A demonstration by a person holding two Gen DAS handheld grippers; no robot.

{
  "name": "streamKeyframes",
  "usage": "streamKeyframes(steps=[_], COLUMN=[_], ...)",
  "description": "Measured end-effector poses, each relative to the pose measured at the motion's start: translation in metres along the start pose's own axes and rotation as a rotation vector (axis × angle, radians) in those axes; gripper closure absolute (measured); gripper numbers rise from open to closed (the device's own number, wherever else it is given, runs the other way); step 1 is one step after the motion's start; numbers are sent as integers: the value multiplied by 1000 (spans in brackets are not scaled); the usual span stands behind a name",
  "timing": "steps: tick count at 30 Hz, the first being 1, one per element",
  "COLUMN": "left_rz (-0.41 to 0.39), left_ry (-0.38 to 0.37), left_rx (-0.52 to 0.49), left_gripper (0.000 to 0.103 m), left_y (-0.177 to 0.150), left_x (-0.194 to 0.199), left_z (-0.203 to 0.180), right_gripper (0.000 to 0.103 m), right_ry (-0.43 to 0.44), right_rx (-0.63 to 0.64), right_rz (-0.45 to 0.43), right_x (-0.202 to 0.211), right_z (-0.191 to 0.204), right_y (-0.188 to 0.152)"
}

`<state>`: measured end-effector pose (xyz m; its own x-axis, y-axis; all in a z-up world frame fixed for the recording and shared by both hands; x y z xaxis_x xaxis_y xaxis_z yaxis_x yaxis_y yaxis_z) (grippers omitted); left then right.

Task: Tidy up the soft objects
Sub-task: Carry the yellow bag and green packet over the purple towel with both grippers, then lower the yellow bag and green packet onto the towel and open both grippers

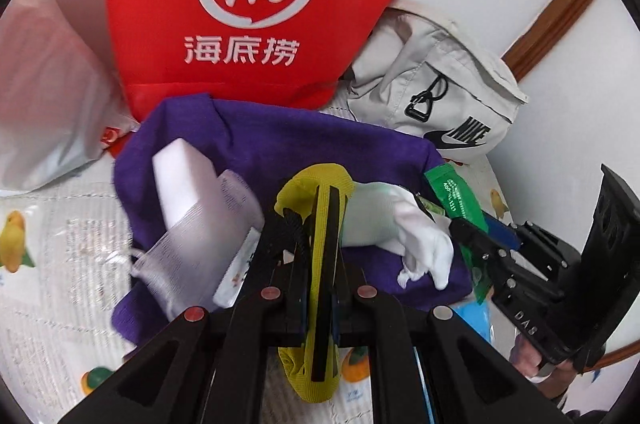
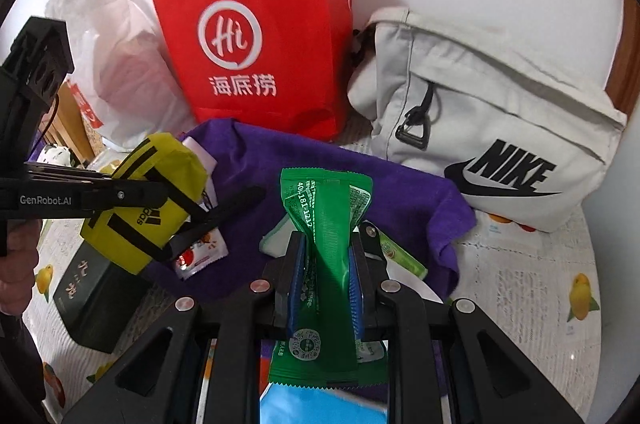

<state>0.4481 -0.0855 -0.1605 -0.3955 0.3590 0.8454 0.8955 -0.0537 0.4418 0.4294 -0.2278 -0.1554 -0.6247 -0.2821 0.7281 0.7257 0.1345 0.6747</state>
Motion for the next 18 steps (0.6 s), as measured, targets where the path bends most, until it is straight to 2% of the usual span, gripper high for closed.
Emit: streamKeyframes(steps=[4, 14, 16, 18], left_rz=[37, 96, 98, 104], left_ry=[-23, -14, -5, 39], left_rx=[1, 20, 10, -2], left_gripper=[95, 95, 91, 75], left_y=[3, 8, 9, 10], left_x=[-19, -54, -57, -58], left_z=[-4, -2, -2, 1], right_gripper=[82, 79, 76, 72], right_ry=[-1, 6, 8, 12], right_rx=[-1, -2, -3, 0], right_rz=[25, 87, 92, 89], right_x=[-13, -41, -44, -44], right_z=[-3, -7, -7, -7], right_y=[0, -5, -5, -3])
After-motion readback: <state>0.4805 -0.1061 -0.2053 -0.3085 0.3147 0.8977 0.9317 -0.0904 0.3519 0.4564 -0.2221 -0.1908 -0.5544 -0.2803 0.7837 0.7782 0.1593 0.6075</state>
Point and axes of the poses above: each gripper's, at about its wrist camera, not at the fingertips, and x roughly against the way its jaws point, z to its left, y to its top, the point moved 8 cm from there along -x, roughly the way its jaws point, and after that the axes turned 4 degrees about y, right-handed, at the moved point
